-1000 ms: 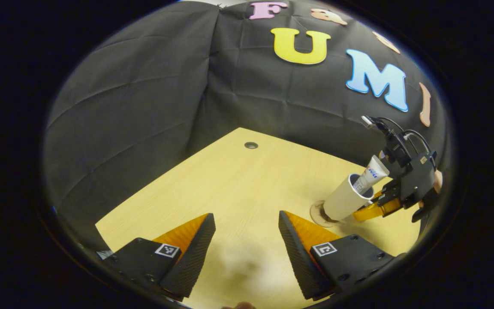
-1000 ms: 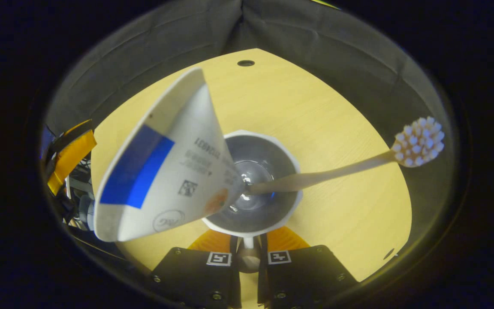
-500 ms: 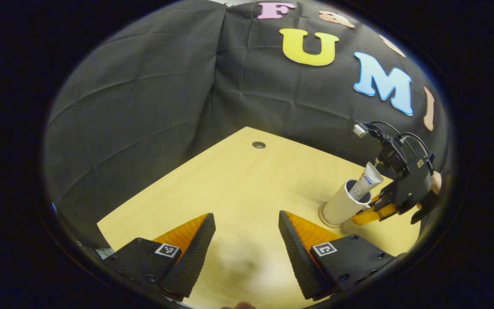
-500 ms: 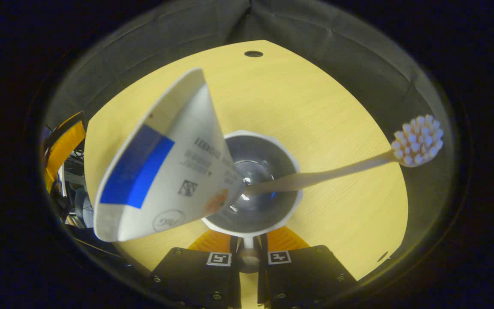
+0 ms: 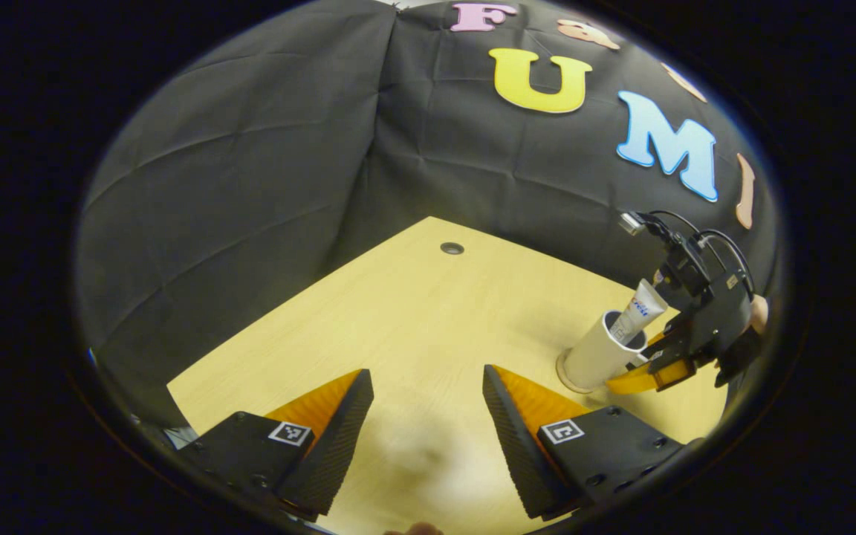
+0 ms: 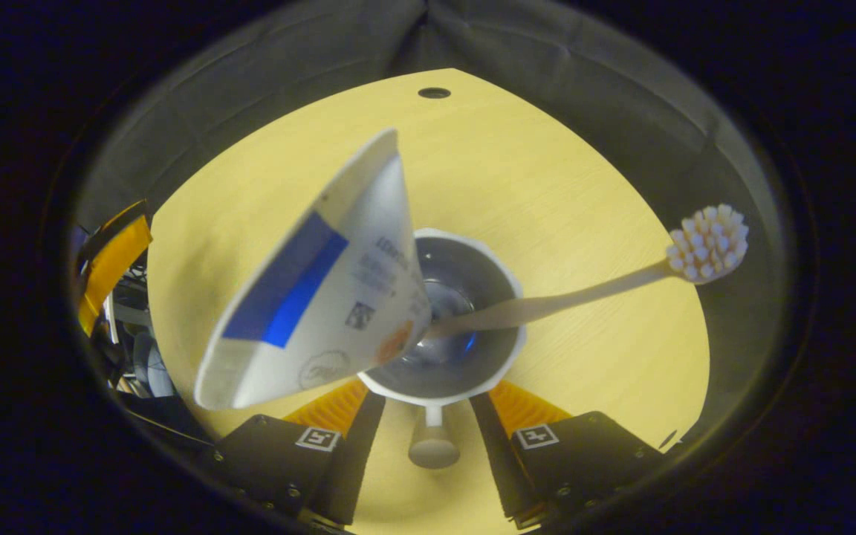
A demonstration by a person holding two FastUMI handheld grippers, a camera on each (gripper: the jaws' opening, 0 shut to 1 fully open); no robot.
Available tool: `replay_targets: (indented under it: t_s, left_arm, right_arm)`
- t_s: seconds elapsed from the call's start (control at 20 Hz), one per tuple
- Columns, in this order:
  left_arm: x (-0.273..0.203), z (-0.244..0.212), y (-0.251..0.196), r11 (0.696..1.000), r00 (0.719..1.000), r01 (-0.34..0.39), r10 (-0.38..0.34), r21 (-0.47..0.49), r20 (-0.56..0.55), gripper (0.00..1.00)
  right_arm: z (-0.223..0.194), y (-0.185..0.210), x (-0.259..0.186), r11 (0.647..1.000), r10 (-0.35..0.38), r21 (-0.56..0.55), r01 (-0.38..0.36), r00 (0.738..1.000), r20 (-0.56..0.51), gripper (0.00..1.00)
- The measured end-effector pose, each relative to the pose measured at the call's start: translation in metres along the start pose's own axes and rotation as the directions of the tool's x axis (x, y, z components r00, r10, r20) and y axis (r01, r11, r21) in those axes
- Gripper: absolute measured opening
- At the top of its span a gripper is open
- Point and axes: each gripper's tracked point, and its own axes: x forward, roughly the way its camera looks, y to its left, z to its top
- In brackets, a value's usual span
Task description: Put the toothbrush and toothpaste on the desktop into the cup, then pick up the cup and place it on the coaster on the desktop.
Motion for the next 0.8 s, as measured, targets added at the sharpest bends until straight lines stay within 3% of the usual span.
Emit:
replay_targets:
  t_s: [0.15, 0.5, 0.8]
  left_arm:
    - [0.001, 0.0, -0.002, 1.0, 1.0, 0.011, -0.011, 0.006, 0.005, 0.97]
    - [0.0, 0.002, -0.012, 0.997, 0.997, 0.068, -0.069, 0.043, 0.028, 0.96]
    - [-0.008, 0.015, -0.041, 0.981, 0.983, 0.162, -0.169, 0.112, 0.065, 0.96]
  right_arm:
    - [0.006, 0.001, -0.013, 1.0, 0.0, 0.005, 0.0, 1.0, 0.019, 1.0]
    - [-0.002, -0.003, -0.059, 0.998, -0.019, 0.056, 0.015, 0.996, 0.083, 0.99]
    - [-0.022, -0.014, -0.125, 0.984, -0.116, 0.158, 0.084, 0.973, 0.202, 0.99]
